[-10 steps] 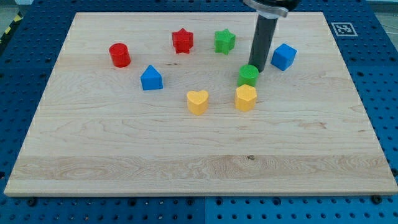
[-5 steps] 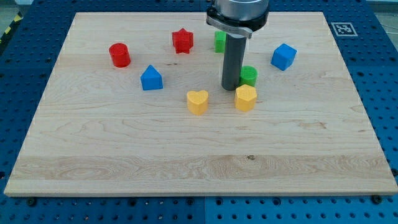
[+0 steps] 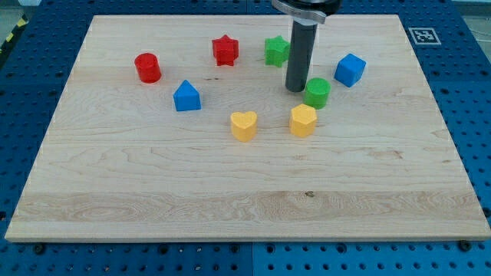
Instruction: Move the green circle slightly near to the yellow hexagon
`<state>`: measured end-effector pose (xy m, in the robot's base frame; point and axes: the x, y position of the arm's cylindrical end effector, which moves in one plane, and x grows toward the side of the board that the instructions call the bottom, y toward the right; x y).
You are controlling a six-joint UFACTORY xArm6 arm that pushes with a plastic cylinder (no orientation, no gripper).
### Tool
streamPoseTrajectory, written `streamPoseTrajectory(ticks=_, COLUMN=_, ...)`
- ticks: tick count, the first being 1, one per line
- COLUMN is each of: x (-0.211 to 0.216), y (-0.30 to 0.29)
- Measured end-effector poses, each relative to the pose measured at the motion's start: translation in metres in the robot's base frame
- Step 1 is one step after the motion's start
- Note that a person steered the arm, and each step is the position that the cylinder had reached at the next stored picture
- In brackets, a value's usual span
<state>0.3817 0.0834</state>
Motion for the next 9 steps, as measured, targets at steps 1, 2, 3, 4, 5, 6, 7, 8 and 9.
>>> streamPoseTrajectory(ticks=1, x=-0.001, y=0.002)
streamPoseTrajectory(ticks=2, x=-0.002, y=0.006)
streamPoseTrajectory(ticks=3, x=-0.002, y=0.032)
streamPoseTrajectory(ticks=4, x=-0.002, y=0.038)
streamPoseTrajectory(ticks=5, x=-0.007, y=0.066)
streamPoseTrajectory(ticks=6, x=-0.005, y=0.079)
streamPoseTrajectory(ticks=7, x=0.006, y=0.077)
streamPoseTrajectory(ticks=8, x=0.016, y=0.075)
streamPoseTrajectory(ticks=9, x=0.019, y=0.056)
